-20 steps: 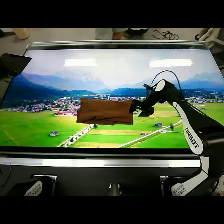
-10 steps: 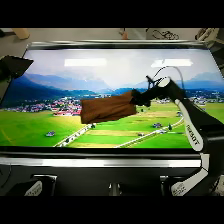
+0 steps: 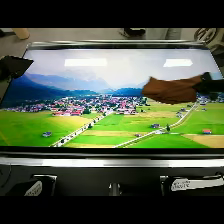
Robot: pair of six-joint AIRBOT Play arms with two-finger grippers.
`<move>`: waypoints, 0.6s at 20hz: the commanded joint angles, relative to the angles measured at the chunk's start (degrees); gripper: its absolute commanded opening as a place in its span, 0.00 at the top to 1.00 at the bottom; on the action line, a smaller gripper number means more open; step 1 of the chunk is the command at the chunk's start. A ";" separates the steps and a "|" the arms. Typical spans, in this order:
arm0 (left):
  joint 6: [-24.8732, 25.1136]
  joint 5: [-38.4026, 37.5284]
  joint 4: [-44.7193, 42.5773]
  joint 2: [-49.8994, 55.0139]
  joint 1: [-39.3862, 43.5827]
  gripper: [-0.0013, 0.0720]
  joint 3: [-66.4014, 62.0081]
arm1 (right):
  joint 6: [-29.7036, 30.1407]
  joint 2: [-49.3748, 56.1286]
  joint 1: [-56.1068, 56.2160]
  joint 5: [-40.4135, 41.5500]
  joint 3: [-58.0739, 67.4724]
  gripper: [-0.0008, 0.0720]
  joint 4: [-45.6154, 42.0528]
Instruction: Fold the shirts.
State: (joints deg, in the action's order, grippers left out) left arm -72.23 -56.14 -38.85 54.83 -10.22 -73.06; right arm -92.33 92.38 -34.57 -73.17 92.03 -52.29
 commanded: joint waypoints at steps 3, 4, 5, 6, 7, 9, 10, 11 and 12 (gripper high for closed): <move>-0.46 0.00 0.00 0.02 -0.04 0.95 0.00 | -7.15 -3.17 -16.06 -11.61 0.04 0.97 -15.61; -0.46 -0.02 0.00 0.02 -0.04 0.95 0.00 | -8.04 -3.63 -17.38 -13.31 -0.26 0.97 -19.80; -0.44 -0.02 0.00 0.02 -0.04 0.95 0.00 | -8.81 -4.37 -18.62 -14.03 -1.27 0.97 -23.74; -0.44 -0.02 0.00 0.02 -0.04 0.95 0.00 | -9.99 -5.46 -19.65 -13.88 -3.19 0.97 -26.56; -0.44 -0.02 0.00 0.02 -0.04 0.95 0.00 | -11.34 -6.99 -20.59 -13.14 -6.36 0.97 -28.13; -0.42 0.00 0.00 0.02 -0.04 0.95 0.00 | -12.81 -10.73 -20.94 -9.22 -15.58 0.97 -29.29; -0.42 0.00 0.00 0.02 -0.04 0.95 0.00 | -14.19 -12.70 -20.92 -6.54 -21.16 0.97 -28.85; -0.42 0.00 0.00 0.02 -0.04 0.95 0.00 | -15.10 -14.21 -20.92 -4.44 -25.94 0.97 -28.02; -0.39 0.00 -0.02 0.02 -0.07 0.95 0.00 | -15.47 -15.43 -20.92 -2.82 -29.99 0.97 -27.82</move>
State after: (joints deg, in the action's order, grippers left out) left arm -72.64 -56.16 -38.83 54.83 -10.22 -73.06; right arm -104.79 80.90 -54.63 -80.77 72.97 -78.11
